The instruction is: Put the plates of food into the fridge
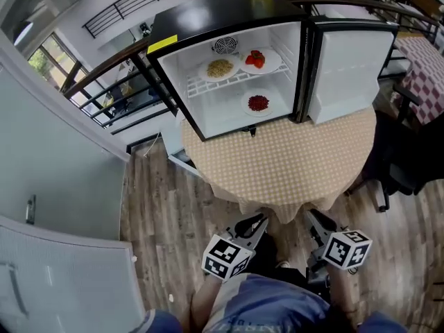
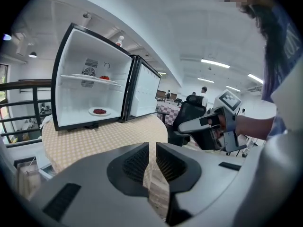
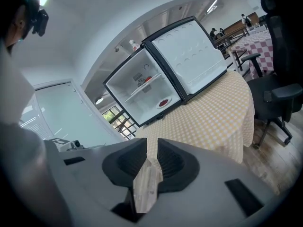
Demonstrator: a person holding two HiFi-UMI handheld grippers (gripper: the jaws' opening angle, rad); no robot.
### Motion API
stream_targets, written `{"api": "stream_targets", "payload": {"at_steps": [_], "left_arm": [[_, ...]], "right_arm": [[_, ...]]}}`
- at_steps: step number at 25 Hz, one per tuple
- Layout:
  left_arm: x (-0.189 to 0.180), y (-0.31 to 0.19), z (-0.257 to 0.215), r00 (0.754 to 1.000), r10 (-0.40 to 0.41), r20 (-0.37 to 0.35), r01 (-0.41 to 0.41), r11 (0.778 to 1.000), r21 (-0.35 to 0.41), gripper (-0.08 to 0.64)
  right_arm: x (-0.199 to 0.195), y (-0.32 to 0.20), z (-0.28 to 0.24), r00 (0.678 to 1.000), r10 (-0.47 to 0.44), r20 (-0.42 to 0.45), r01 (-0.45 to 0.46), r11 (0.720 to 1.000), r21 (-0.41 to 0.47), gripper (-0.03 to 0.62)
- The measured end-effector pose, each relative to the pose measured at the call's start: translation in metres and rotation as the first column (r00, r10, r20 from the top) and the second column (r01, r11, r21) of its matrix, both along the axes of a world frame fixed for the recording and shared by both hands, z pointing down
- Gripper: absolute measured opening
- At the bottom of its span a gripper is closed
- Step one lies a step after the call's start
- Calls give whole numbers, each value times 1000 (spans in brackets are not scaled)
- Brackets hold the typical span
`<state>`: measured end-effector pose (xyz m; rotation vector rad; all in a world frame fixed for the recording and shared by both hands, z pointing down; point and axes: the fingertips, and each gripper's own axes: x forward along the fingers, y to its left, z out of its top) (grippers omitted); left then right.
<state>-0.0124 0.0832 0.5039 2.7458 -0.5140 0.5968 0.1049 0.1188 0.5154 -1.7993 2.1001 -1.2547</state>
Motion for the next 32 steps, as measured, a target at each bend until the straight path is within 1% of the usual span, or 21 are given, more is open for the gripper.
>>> {"api": "stream_targets", "payload": {"at_steps": [3, 6, 10, 13, 17, 20, 25, 32], "left_arm": [[-14, 26, 0, 1000, -20, 7, 20, 1000, -1, 41], [-24, 57, 4, 1000, -18, 17, 18, 1000, -8, 41], [-30, 92, 9, 1000, 0, 23, 0, 1000, -13, 41], [-30, 110, 7, 1000, 21, 16, -21, 1000, -2, 41], [-28, 123, 0, 999, 41, 0, -41, 999, 21, 41], [-28, 132, -3, 998, 56, -4, -56, 998, 31, 41], [-25, 140, -8, 996, 83, -13, -82, 995, 50, 41], [-31, 148, -14, 996, 83, -20, -82, 995, 60, 41]], "right_arm": [[-7, 20, -1, 1000, 5, 10, -5, 1000, 17, 80], [-20, 43, -8, 1000, 0, 11, 0, 1000, 24, 80], [-37, 72, -12, 999, -37, -22, 38, 998, 43, 80], [-46, 88, -19, 998, -50, -49, 53, 996, 74, 80], [-52, 103, -34, 994, -51, -93, 63, 990, 128, 80], [-56, 112, -42, 992, -47, -121, 65, 986, 151, 80], [-56, 124, -47, 991, -30, -133, 51, 987, 155, 77], [-61, 129, -47, 990, -33, -137, 52, 989, 141, 77]]}}
